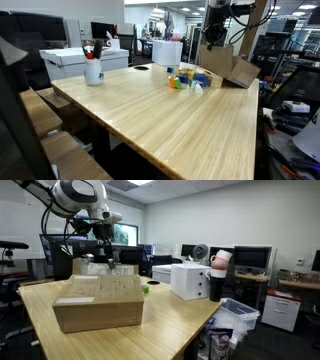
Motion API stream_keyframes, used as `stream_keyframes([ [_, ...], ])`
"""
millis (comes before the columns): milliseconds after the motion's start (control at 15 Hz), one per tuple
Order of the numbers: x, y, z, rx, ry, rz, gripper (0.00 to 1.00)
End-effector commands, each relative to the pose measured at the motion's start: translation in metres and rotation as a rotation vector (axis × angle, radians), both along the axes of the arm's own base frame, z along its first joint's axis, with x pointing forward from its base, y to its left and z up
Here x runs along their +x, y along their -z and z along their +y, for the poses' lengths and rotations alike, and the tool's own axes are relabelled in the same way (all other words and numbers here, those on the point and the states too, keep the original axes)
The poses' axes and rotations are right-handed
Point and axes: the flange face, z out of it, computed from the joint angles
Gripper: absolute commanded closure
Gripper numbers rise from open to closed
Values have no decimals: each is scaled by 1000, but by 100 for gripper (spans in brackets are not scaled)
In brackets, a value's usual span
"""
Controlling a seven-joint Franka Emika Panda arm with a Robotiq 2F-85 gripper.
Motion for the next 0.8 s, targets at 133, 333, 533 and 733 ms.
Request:
stream_keyframes([
  [133, -27, -16, -18, -1, 64, -42, 99],
  [333, -39, -26, -27, -5, 101, -74, 99],
  [533, -56, -37, -35, -6, 131, -115, 99],
  [733, -74, -47, -42, -11, 160, -152, 99],
])
